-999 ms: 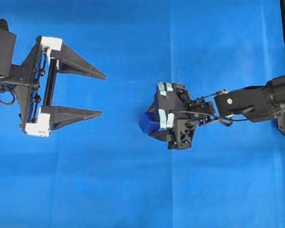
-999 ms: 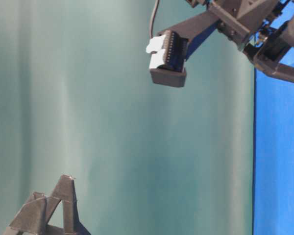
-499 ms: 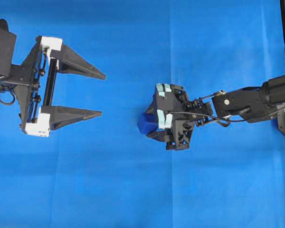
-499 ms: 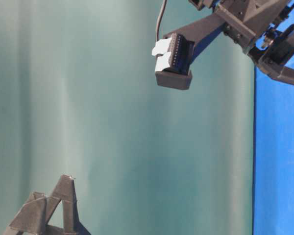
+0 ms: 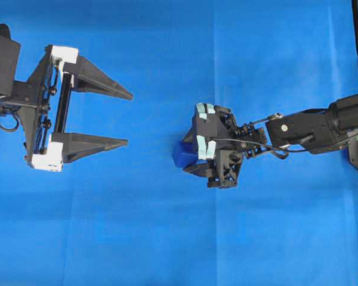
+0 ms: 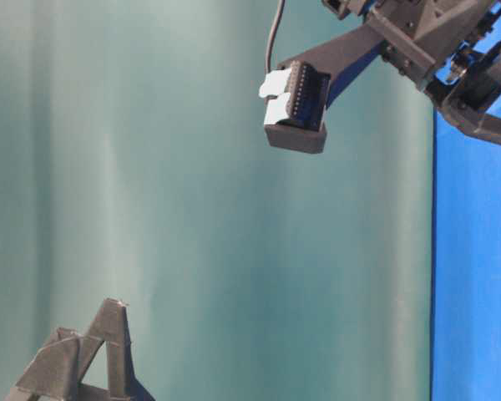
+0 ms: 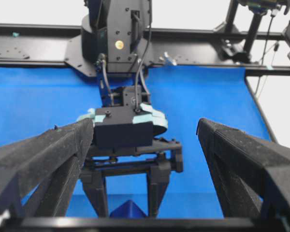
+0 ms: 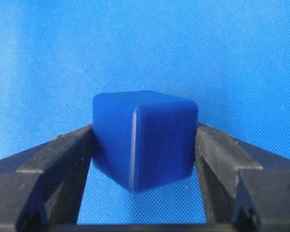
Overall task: Handover the blue block to the right arm after grasping it with the left arm, then place it in the designated position.
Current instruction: 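Open the right gripper to release the cube and lift away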
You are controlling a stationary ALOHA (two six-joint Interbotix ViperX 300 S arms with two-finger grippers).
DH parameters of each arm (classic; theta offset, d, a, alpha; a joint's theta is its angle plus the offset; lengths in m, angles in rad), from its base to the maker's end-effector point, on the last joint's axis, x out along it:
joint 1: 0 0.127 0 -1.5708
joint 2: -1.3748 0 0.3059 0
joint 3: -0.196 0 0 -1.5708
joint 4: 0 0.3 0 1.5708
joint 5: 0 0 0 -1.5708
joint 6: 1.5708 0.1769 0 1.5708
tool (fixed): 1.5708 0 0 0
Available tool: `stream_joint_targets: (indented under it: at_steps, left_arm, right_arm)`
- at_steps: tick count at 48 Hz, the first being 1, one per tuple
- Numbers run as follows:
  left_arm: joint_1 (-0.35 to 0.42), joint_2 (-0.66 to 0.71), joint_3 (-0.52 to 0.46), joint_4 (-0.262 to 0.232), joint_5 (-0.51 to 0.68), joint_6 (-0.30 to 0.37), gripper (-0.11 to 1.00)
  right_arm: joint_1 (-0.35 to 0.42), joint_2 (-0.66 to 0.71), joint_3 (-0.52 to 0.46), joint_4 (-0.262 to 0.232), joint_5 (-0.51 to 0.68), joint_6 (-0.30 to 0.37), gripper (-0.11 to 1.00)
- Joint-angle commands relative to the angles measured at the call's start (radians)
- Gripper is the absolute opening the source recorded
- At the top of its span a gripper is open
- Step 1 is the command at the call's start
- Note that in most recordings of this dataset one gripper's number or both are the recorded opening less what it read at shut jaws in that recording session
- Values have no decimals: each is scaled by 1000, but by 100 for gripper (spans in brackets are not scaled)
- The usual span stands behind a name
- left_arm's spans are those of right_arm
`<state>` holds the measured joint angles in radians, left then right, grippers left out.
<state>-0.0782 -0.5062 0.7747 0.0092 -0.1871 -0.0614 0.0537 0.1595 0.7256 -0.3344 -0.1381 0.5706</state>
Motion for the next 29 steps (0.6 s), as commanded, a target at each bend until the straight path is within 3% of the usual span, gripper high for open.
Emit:
stream_joint_targets:
  at_steps: [1, 7, 14, 29]
  left_arm:
    - [-2, -6, -21, 2, -8, 2, 93]
    - [-2, -9, -18, 3, -9, 2, 93]
    - [-2, -12, -17, 2, -8, 0, 93]
    - [-2, -12, -17, 2, -9, 2, 93]
  right_arm:
    - [2, -8, -15, 3, 9, 3, 68]
    - [2, -8, -23, 2, 25, 3, 95]
    - [2, -11, -34, 3, 41, 3, 87]
    - [20, -149, -43, -5, 170, -11, 90]
